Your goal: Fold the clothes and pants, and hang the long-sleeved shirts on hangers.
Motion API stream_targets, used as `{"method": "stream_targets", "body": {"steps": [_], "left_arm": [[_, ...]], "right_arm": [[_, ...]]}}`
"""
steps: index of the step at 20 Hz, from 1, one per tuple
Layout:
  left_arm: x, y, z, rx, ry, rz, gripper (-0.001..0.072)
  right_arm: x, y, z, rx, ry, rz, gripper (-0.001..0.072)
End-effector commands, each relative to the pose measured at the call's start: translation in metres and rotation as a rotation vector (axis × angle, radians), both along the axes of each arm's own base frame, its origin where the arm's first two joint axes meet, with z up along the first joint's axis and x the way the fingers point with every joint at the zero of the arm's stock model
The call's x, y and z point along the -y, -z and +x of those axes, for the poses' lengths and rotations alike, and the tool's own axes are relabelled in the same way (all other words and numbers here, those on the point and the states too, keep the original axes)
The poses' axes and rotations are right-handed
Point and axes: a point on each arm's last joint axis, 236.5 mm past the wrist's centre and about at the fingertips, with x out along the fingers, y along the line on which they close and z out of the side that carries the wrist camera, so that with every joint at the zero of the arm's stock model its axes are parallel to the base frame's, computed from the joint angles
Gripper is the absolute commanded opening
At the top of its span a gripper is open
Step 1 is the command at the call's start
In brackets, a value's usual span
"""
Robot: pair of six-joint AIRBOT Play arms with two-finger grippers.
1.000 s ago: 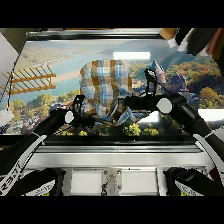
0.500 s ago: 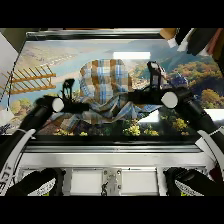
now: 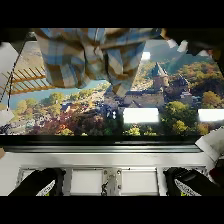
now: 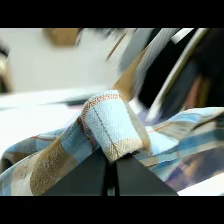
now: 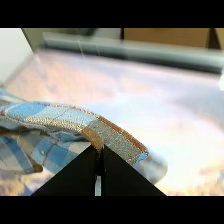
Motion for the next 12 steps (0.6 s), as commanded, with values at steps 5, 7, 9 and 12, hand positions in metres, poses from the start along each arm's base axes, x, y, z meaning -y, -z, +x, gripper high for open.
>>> {"method": "stream_targets", "body": {"steps": [5,7,9,12], "left_arm": [[0.032,-0.110,-0.085,0.311,0.207,-0.062,0.0012],[0.040,-0.097,-0.059,0.275,0.179,-0.036,0.0012],[0.037,-0.064,-0.015,0.172,0.106,-0.023,0.0012],[0.012,0.011,0.060,-0.077,-0.022,-0.008,0.0011]], "right_arm": [[0.039,-0.105,-0.091,0.288,0.022,0.090,0.0015],[0.044,-0.102,-0.088,0.283,0.049,0.074,0.0015],[0.052,-0.085,-0.072,0.218,0.100,0.057,0.0015],[0.060,-0.024,-0.032,0.021,0.180,-0.076,0.0015]]}}
